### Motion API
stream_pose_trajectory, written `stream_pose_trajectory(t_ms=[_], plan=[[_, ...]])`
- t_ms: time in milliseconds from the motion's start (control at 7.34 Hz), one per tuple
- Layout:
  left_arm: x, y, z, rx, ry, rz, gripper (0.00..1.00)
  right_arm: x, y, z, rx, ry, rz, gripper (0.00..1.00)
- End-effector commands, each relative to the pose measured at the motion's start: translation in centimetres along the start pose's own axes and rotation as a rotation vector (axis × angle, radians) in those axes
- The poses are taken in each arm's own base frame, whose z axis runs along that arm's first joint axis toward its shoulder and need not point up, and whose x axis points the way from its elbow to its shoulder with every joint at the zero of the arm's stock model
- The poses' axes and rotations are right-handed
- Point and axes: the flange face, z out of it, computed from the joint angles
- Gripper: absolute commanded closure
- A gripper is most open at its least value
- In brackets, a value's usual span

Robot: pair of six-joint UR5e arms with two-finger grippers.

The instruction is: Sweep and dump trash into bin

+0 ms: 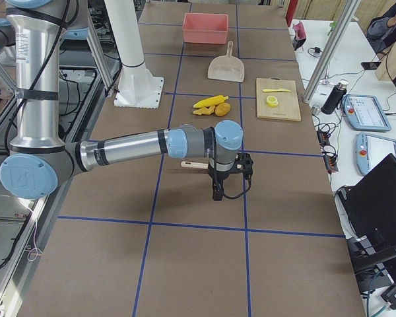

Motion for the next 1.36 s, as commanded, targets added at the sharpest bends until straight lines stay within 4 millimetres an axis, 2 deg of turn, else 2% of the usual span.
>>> stream_pose_trajectory(t_ms=[0, 136, 409, 545, 681, 817, 953, 1090, 1226], plan=[[-0.2, 0.1, 0.1, -0.005, 0.000, -0.005, 0.00, -10.2, -0.3, 5.2, -0.084, 0.064, 0.035, 0.00], [-0.3, 0.1, 0.2, -0.005, -0.002, -0.005, 0.00, -13.7, 0.6, 6.9, -0.087, 0.130, 0.042, 0.00], [-0.3, 0.2, 0.4, -0.007, -0.001, -0.004, 0.00, -16.2, 1.6, 8.3, -0.118, 0.122, 0.048, 0.00], [0.5, -0.5, -0.5, 0.008, 0.001, 0.009, 0.00, -16.8, 1.9, 8.6, -0.124, 0.123, 0.054, 0.00], [2.6, -0.8, -2.5, 0.045, 0.003, 0.046, 0.00, -16.3, 2.1, 10.2, -0.160, 0.129, 0.061, 0.00], [5.5, -1.6, -4.8, 0.081, 0.010, 0.092, 0.00, -16.7, 2.5, 11.5, -0.199, 0.118, 0.059, 0.00], [8.6, -2.1, -5.8, 0.060, 0.015, 0.115, 0.00, -16.6, 2.2, 13.5, -0.231, 0.131, 0.059, 0.00], [12.8, -3.6, -5.3, -0.008, 0.019, 0.138, 0.00, -16.4, 1.5, 14.7, -0.235, 0.130, 0.056, 0.00], [17.4, -6.1, -5.0, -0.029, 0.021, 0.205, 0.00, -15.9, 1.5, 15.8, -0.252, 0.126, 0.062, 0.00]])
